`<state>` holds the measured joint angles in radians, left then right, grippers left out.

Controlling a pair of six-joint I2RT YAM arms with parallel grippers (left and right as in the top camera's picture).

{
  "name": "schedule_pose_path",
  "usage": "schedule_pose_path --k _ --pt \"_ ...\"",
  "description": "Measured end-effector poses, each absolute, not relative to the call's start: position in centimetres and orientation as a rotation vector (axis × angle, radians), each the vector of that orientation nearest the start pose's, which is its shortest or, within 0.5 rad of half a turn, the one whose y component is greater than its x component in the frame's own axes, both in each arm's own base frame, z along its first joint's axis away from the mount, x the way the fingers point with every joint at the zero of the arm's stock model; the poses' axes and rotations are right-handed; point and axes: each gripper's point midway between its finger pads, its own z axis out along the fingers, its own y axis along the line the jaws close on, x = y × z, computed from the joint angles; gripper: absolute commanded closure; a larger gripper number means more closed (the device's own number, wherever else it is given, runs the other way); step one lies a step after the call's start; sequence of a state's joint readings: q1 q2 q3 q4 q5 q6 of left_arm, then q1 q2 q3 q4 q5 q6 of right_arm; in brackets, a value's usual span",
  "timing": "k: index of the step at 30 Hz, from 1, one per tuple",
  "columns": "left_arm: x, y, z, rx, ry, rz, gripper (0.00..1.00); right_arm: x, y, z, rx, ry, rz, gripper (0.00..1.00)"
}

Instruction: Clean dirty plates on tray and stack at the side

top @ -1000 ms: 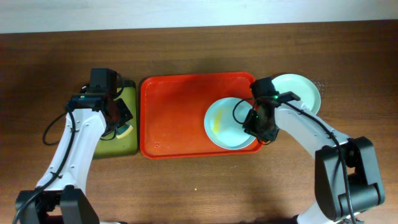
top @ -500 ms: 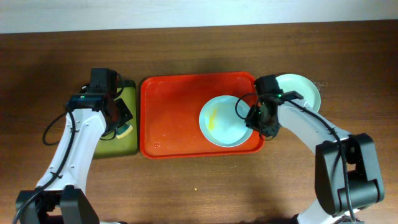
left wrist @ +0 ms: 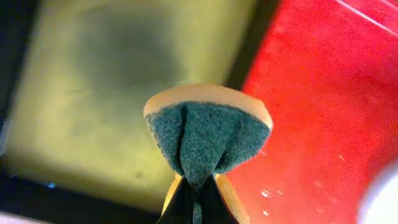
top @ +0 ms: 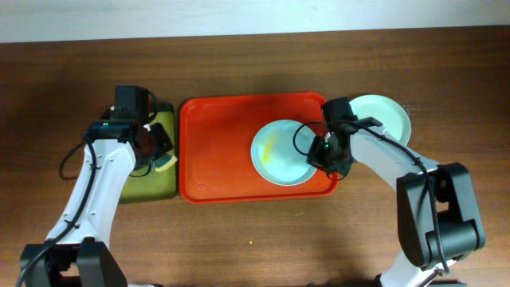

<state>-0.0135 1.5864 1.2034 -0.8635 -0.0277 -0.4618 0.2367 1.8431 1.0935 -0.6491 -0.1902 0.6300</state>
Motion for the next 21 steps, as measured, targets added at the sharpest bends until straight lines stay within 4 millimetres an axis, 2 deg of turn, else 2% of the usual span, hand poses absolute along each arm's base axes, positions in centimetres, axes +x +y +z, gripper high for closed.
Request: schedule_pose_path --k 3,7,11,14,15,16,20,21 --pt "35.5 -2.2 11.0 -0.51 2.769 -0.173 1.0 33.9 13.4 0.7 0.379 2.975 0.394 0.96" --pt "35.1 -6.7 11.1 -0.26 2.804 -0.241 1.0 34.8 16.7 1.1 0.112 2.907 0.438 0.96" --pt "35.4 -10.2 11.5 -0.095 2.776 -0.285 1.0 35.3 19.9 2.1 -0.143 2.822 0.592 0.96" --pt "35.4 -11.5 11.6 -0.036 2.762 -0.297 1.0 35.3 21.1 2.6 -0.224 2.789 0.646 0.81" --pt "35.2 -12.1 11.4 -0.016 2.771 -0.298 1.0 35.6 21.2 2.7 -0.228 2.776 0.653 0.64" --pt "35.1 -12.3 11.1 -0.006 2.778 -0.297 1.0 35.6 21.3 2.8 -0.224 2.771 0.661 0.61" --pt "34.9 -13.0 9.7 0.022 2.818 -0.29 1.0 35.7 21.3 2.7 -0.219 2.773 0.662 0.62" --pt "34.9 -13.0 9.5 0.021 2.824 -0.289 1.0 35.6 21.3 2.5 -0.207 2.78 0.661 0.68"
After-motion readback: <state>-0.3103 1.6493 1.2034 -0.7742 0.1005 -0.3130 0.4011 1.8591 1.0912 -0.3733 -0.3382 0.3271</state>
